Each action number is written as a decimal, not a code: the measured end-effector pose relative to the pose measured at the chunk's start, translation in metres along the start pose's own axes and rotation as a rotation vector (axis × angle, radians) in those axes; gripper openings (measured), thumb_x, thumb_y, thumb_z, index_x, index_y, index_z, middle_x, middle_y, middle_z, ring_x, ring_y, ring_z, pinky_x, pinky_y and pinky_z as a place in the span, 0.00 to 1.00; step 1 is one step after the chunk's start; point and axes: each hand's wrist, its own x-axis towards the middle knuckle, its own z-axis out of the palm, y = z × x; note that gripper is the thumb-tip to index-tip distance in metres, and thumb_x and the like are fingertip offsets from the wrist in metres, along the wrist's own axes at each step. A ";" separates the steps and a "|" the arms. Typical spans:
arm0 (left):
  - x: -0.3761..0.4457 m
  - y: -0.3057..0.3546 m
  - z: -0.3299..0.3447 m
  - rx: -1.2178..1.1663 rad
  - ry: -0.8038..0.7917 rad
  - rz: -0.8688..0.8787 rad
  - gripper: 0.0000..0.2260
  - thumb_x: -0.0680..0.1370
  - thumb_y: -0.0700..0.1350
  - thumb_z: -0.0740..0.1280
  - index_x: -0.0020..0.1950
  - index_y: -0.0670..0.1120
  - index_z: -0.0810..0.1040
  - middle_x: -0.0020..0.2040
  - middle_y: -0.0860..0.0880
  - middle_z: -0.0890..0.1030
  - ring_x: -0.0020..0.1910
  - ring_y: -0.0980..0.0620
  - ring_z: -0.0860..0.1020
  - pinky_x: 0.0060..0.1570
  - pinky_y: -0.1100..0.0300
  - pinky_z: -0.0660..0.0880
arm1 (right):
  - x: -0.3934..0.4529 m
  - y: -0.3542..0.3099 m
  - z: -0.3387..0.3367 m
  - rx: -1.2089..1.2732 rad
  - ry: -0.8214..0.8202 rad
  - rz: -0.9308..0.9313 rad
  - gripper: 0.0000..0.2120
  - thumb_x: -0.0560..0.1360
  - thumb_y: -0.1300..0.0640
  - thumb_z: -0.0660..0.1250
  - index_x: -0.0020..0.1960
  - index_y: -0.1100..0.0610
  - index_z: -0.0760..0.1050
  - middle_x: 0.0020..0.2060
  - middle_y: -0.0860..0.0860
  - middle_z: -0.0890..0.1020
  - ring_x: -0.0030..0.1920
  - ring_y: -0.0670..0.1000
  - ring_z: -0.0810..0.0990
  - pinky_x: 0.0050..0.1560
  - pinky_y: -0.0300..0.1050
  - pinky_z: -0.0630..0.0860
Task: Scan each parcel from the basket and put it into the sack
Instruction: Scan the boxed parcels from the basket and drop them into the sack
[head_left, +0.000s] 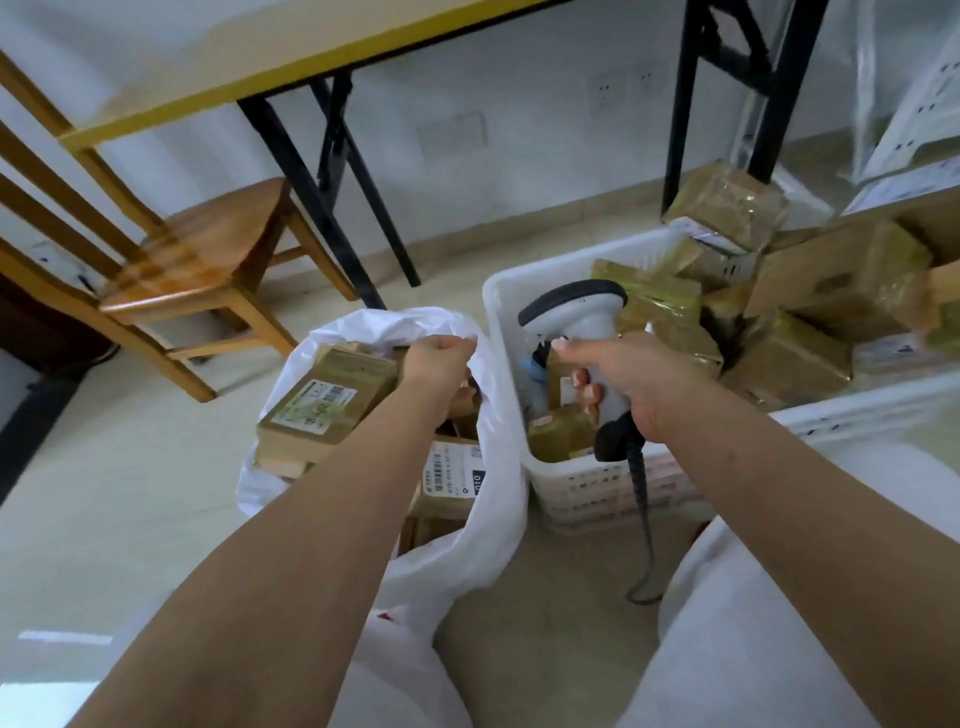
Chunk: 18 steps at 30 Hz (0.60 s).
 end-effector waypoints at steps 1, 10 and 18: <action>-0.001 0.004 0.015 -0.005 -0.034 0.011 0.11 0.79 0.49 0.68 0.58 0.45 0.77 0.50 0.47 0.79 0.49 0.48 0.79 0.43 0.53 0.80 | 0.004 0.002 -0.012 0.014 0.015 0.005 0.10 0.75 0.54 0.72 0.49 0.60 0.75 0.30 0.51 0.75 0.24 0.45 0.69 0.24 0.37 0.71; 0.006 0.021 0.133 0.168 -0.185 0.062 0.09 0.80 0.50 0.67 0.56 0.46 0.77 0.48 0.47 0.80 0.46 0.49 0.80 0.49 0.52 0.82 | 0.051 0.003 -0.124 0.063 0.229 0.022 0.12 0.75 0.51 0.72 0.47 0.59 0.75 0.30 0.51 0.73 0.26 0.48 0.70 0.32 0.42 0.72; 0.010 0.016 0.216 0.354 -0.360 0.098 0.14 0.78 0.47 0.69 0.59 0.40 0.77 0.51 0.43 0.80 0.51 0.43 0.80 0.57 0.43 0.78 | 0.103 -0.002 -0.173 0.157 0.286 -0.006 0.14 0.79 0.52 0.67 0.38 0.56 0.70 0.29 0.50 0.68 0.24 0.46 0.66 0.29 0.39 0.66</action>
